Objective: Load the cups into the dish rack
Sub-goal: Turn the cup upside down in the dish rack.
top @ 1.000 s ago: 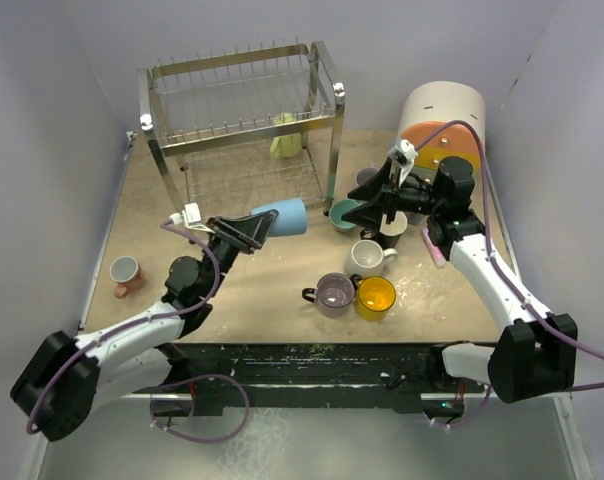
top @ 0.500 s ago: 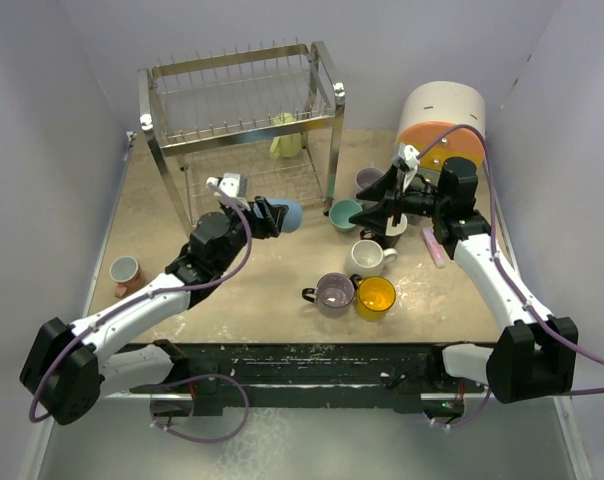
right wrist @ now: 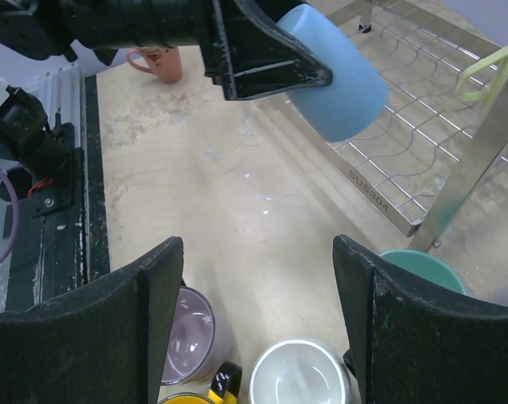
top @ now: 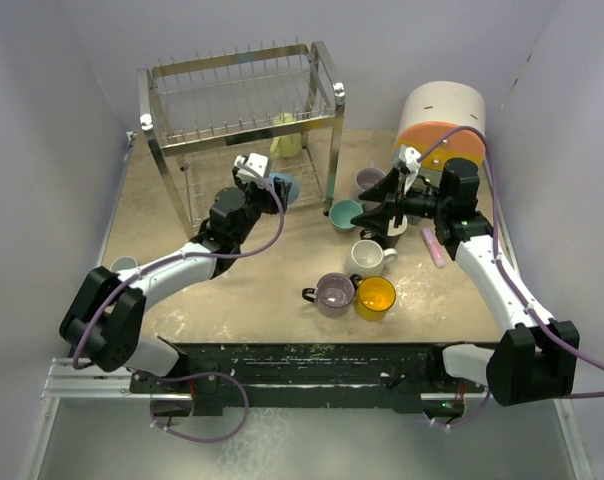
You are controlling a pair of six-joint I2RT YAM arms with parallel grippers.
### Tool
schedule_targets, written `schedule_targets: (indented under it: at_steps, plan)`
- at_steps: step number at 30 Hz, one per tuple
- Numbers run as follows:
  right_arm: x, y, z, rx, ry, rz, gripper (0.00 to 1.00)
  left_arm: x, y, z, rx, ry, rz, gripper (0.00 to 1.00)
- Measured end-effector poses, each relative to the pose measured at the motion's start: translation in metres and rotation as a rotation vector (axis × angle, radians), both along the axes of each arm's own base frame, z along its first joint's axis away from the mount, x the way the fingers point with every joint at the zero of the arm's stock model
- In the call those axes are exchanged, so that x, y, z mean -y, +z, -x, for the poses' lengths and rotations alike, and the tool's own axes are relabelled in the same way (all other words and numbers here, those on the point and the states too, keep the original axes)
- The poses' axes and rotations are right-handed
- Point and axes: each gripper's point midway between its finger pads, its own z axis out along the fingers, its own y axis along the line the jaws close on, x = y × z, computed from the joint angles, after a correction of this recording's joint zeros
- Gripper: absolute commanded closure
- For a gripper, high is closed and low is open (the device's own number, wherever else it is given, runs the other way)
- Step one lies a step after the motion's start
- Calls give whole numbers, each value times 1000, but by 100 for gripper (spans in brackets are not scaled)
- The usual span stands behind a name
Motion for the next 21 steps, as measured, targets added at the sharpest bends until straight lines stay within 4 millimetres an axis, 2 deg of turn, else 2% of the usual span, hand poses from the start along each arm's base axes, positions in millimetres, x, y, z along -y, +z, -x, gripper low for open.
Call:
schedule_targets:
  at_steps: [21]
  plan:
    - [3, -1, -6, 27, -24, 17, 26, 1, -34, -91, 112, 35, -87, 100]
